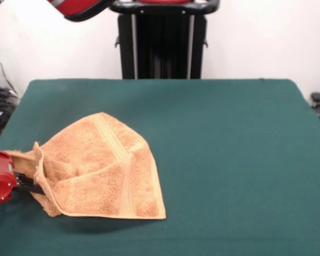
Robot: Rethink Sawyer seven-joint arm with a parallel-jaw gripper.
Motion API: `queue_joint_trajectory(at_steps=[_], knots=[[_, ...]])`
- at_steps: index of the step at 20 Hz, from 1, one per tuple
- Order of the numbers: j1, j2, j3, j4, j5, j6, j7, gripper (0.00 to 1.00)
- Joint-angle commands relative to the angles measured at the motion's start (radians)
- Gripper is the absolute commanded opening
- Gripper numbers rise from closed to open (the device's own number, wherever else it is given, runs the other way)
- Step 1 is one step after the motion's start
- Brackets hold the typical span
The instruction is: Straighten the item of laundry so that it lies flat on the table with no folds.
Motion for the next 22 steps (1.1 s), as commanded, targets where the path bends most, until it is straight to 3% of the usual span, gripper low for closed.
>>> queue_joint_trajectory(at_steps=[1, 22], knots=[[-0.011, 0.043, -0.142, -0.016, 0.036, 0.228, 0.027, 0.0], [-0.045, 0.044, -0.175, -0.032, 0.062, 0.246, -0.023, 0.0]])
